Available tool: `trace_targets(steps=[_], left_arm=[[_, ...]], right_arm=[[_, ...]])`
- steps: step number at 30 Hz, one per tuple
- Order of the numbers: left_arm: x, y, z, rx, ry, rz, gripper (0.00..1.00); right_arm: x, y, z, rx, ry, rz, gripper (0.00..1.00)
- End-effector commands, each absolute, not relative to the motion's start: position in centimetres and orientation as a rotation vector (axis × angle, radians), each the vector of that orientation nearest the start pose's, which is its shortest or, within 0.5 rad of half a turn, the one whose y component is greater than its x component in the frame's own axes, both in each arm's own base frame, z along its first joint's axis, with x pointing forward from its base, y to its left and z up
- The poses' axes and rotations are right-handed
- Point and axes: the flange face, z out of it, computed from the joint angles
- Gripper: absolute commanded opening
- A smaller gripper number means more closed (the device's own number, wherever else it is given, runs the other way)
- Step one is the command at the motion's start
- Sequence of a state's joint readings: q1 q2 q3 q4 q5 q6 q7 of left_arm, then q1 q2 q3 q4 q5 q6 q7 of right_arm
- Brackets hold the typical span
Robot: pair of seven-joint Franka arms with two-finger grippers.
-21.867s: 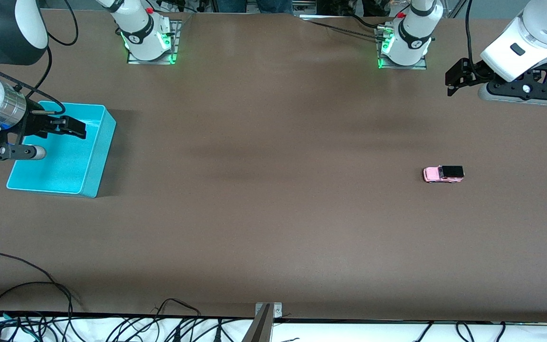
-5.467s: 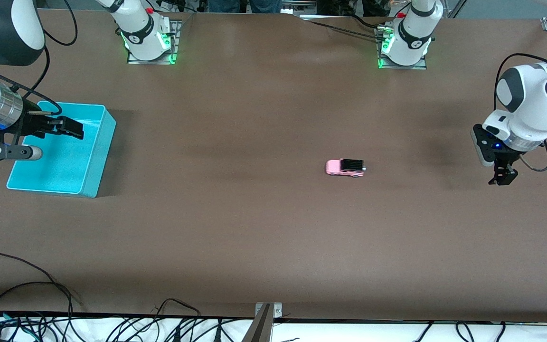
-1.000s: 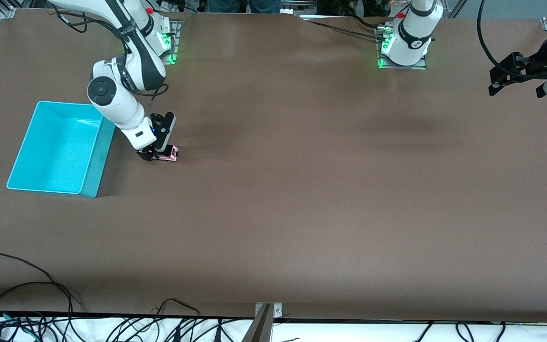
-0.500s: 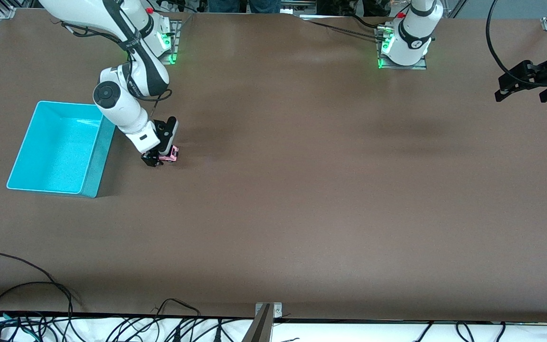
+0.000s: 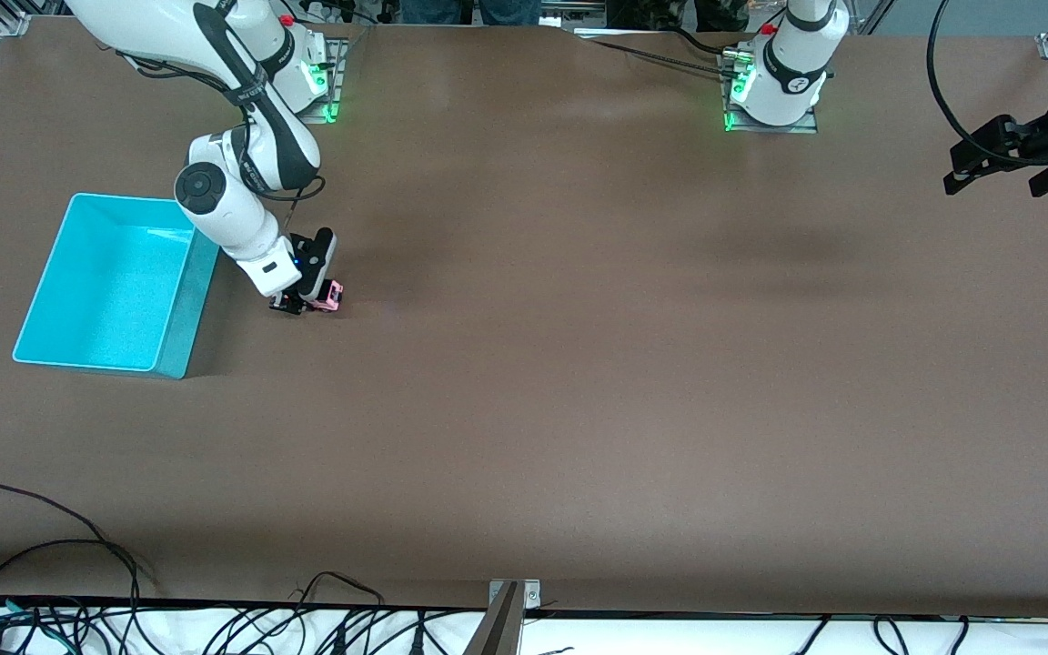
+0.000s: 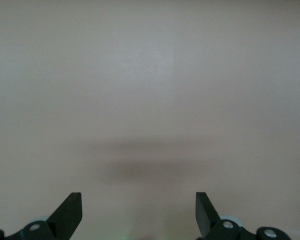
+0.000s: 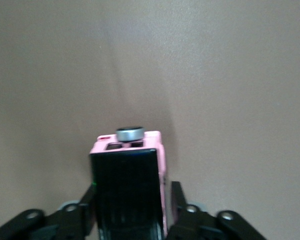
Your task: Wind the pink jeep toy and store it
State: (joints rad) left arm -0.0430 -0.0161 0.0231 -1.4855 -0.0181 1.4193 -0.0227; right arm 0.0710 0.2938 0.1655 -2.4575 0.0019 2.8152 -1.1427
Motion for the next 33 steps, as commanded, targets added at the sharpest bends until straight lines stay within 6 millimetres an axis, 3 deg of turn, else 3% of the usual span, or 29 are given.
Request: trace_targets(steps=[1, 3, 8, 17, 21, 25, 30, 33], left_arm=[[53.2, -1.7, 66.5, -3.182, 0.001, 0.065, 1.00], [53.2, -1.7, 66.5, -3.182, 0.001, 0.065, 1.00], [53.2, -1.7, 66.5, -3.183, 0.002, 0.065, 1.00], [53.0, -1.9, 66.3, -3.182, 0.007, 0.090, 1.00], [53.0, -2.5, 66.3, -3.181, 0.026, 0.090, 1.00], [52.8, -3.4, 66.2, -3.179, 0.051, 0.110, 1.00], [52.8, -3.6, 66.2, -3.179, 0.056, 0.108, 1.00], [52.8, -3.6, 66.2, -3.177, 0.053, 0.108, 1.00]], right_arm=[[47.5, 11.5, 18.8, -2.420, -1.968, -0.139, 0.10], [47.6, 11.6, 19.2, -2.419, -1.971, -0.141, 0.04], [48.3, 11.7, 21.1, -2.418, -1.978, -0.130, 0.04], [52.3, 12.1, 28.8, -2.404, -1.987, -0.075, 0.04], [54.2, 10.5, 32.2, -2.382, -1.978, 0.013, 0.04], [56.2, 7.5, 35.9, -2.359, -1.960, 0.087, 0.04], [55.8, 2.9, 39.2, -2.345, -1.882, 0.075, 0.04], [55.3, -0.8, 39.8, -2.335, -1.874, 0.074, 0.04]])
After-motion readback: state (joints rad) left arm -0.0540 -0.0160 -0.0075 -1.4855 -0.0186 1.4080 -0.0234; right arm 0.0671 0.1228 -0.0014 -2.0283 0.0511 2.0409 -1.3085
